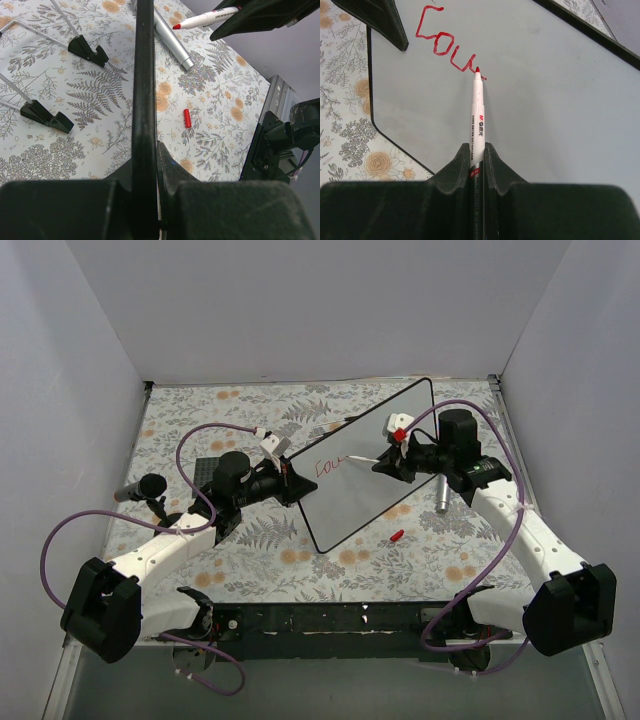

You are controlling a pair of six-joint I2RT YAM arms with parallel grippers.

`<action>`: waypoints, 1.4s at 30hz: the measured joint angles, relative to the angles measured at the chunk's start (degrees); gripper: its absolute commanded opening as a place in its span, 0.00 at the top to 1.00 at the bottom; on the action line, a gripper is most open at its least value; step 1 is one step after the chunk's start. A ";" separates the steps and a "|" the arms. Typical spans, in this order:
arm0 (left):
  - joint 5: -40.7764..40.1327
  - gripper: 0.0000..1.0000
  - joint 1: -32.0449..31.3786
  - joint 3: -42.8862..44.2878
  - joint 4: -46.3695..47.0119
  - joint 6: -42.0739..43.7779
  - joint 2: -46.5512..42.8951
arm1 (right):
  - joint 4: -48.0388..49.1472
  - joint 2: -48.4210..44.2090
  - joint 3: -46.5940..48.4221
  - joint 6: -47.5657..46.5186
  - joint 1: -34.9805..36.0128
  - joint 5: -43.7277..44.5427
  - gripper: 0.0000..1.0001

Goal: Write a sentence on the whiteboard

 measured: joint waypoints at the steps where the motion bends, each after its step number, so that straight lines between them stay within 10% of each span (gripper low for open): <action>1: 0.02 1.00 0.00 0.00 0.00 0.00 0.00 | 0.02 -0.02 -0.04 0.00 -0.15 0.00 0.99; 42: 0.09 1.00 0.04 -0.02 0.04 -0.22 0.00 | 0.00 3.85 0.70 -1.22 -0.72 -0.44 0.99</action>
